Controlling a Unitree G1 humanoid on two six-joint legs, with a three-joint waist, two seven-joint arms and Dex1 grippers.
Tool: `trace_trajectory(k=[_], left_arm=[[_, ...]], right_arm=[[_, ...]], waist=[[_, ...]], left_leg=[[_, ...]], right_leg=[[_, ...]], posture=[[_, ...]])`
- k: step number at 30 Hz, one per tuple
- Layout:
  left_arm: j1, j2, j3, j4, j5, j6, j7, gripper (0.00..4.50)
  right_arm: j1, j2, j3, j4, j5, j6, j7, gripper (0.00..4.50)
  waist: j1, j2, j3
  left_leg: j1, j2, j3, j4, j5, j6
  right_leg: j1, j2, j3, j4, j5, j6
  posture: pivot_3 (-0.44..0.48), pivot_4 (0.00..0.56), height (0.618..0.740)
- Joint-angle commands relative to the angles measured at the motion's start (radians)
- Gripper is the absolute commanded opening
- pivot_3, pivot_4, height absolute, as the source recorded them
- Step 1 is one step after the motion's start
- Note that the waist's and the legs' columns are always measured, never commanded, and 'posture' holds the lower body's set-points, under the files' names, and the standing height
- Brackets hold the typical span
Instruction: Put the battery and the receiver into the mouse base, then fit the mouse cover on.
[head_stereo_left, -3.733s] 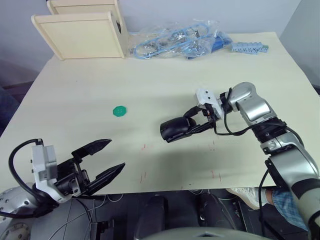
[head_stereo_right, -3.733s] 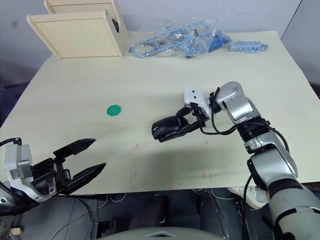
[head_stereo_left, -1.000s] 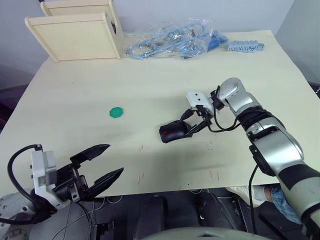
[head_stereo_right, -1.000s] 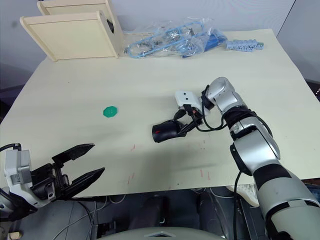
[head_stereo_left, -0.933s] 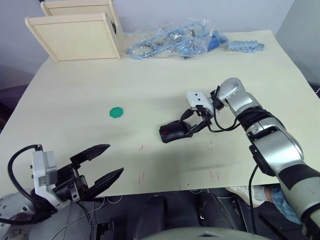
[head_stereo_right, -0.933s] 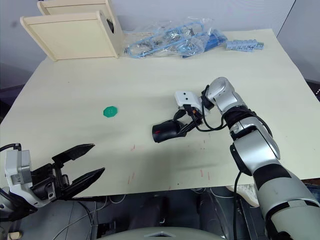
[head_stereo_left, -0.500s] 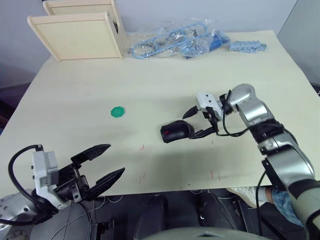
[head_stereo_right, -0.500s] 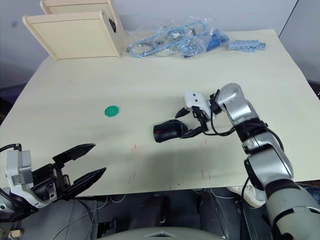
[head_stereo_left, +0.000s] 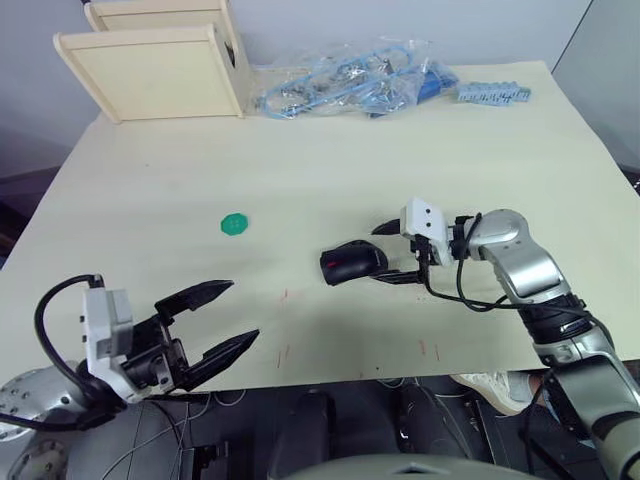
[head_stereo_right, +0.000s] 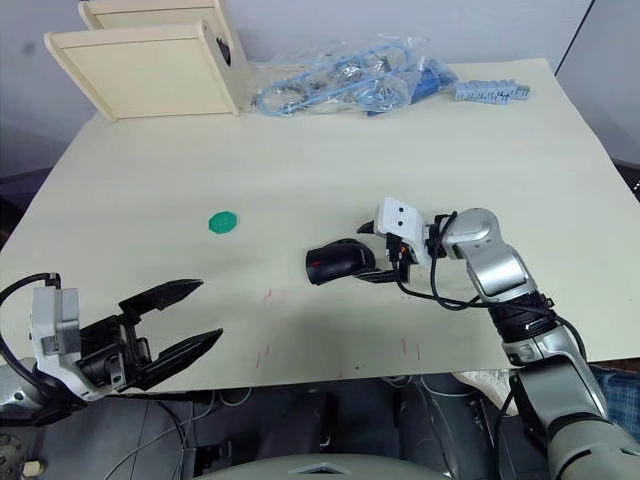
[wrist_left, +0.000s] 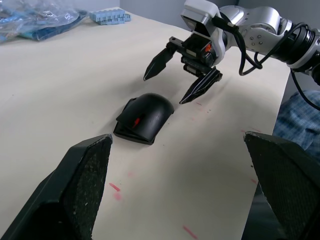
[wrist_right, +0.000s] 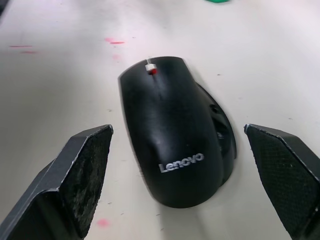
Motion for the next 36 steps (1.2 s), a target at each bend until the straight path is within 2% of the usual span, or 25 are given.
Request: trace_trajectory(k=[1, 21, 36], left_arm=[[-0.005, 0.011, 0.000, -0.003, -0.005, 0.000, -0.010, 4.50], [0.010, 0.005, 0.028, 0.013, 0.002, -0.012, -0.022, 4.50], [0.014, 0.006, 0.039, 0.014, 0.002, -0.012, -0.031, 4.50]], right_arm=[[-0.002, -0.002, 0.009, -0.017, -0.002, -0.046, -0.016, 4.44], [-0.043, 0.020, 0.041, 0.136, -0.019, -0.208, -0.016, 4.44], [-0.044, 0.032, 0.049, 0.169, -0.024, -0.265, -0.005, 4.44]], waist=[[0.000, 0.000, 0.000], [0.000, 0.000, 0.000], [0.000, 0.000, 0.000]], left_leg=[[0.000, 0.000, 0.000, 0.000, 0.000, 0.000], [0.000, 0.000, 0.000, 0.000, 0.000, 0.000], [0.000, 0.000, 0.000, 0.000, 0.000, 0.000]], right_leg=[[0.000, 0.000, 0.000, 0.000, 0.000, 0.000], [0.000, 0.000, 0.000, 0.000, 0.000, 0.000], [0.000, 0.000, 0.000, 0.000, 0.000, 0.000]], posture=[[0.000, 0.150, 0.740], [0.000, 0.150, 0.740], [0.000, 0.150, 0.740]])
